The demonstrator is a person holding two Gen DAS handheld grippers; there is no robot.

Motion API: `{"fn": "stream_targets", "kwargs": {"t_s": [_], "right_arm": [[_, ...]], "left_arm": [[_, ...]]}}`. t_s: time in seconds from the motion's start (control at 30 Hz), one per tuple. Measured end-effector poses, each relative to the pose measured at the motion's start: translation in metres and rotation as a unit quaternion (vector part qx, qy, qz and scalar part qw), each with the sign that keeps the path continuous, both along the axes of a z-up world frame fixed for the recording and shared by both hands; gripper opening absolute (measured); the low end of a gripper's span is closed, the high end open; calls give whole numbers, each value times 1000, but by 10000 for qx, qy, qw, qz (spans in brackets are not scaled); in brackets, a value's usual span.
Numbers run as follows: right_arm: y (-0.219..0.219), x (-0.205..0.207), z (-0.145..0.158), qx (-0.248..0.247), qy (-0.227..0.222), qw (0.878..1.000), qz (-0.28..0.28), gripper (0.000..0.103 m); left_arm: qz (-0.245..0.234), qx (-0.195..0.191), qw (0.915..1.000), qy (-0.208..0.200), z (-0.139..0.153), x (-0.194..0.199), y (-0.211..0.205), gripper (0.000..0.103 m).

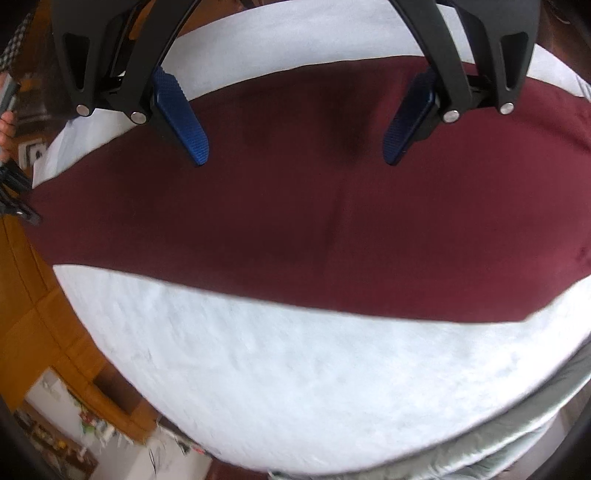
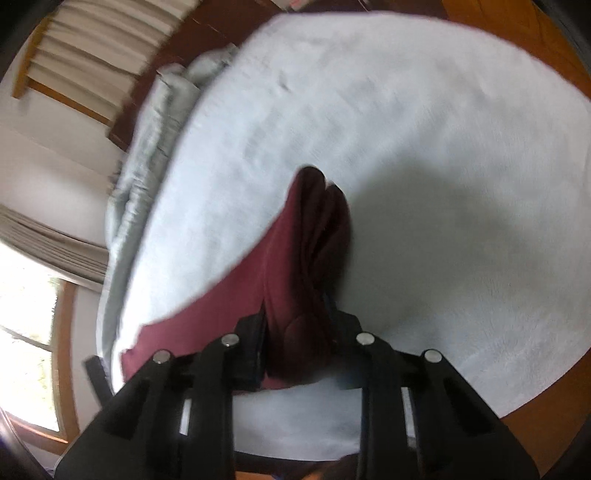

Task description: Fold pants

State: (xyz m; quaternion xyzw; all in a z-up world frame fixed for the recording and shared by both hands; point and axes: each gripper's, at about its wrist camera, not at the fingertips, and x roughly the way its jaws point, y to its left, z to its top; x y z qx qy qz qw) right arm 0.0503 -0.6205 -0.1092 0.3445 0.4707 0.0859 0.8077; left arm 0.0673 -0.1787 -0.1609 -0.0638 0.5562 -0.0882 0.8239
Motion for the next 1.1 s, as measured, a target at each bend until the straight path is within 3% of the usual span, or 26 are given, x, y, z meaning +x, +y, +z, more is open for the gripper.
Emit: {"fn": "stream_targets", "kwargs": {"t_s": [0.07, 0.13, 0.2, 0.33, 0.37, 0.43, 0.53, 0.67, 0.73, 0.9, 1.0, 1.1], "right_arm": [[3, -3, 25, 15, -414, 9991, 66, 23], [6, 1, 29, -99, -334, 9994, 13, 23], [6, 10, 10, -291, 128, 9995, -72, 23], [12, 23, -47, -979, 1285, 9869, -51, 23], [11, 22, -47, -897, 1224, 9883, -114, 23], [7, 19, -35, -650, 945, 9932, -215, 23], [1, 14, -26, -495, 754, 9953, -345, 23], [5, 18, -53, -666, 1216, 9894, -429, 23], [5, 19, -54, -585, 1200, 9895, -557, 23], [26, 21, -24, -833, 922, 9911, -469, 23], [57, 30, 18, -982, 468, 9938, -252, 23], [99, 37, 56, -1210, 73, 9926, 122, 23]], "left_arm": [[138, 132, 9996, -198, 5, -3, 14, 96], [209, 238, 9995, -60, -5, -2, 22, 96], [339, 138, 9989, 309, -27, 1, 31, 96], [72, 464, 9987, 175, -34, -4, 21, 98], [77, 440, 9988, 186, -31, -5, 21, 97], [190, 38, 9997, 120, -20, -7, 27, 97], [206, 176, 9993, 268, -28, -2, 31, 97], [-6, 346, 9993, 111, -36, -7, 28, 99], [-22, 367, 9993, 96, -31, -8, 27, 99], [280, 160, 9993, 197, -21, -9, 49, 99], [681, -205, 9973, 175, -12, -13, 78, 98], [891, -243, 9957, 39, 1, -18, 105, 99]]}}
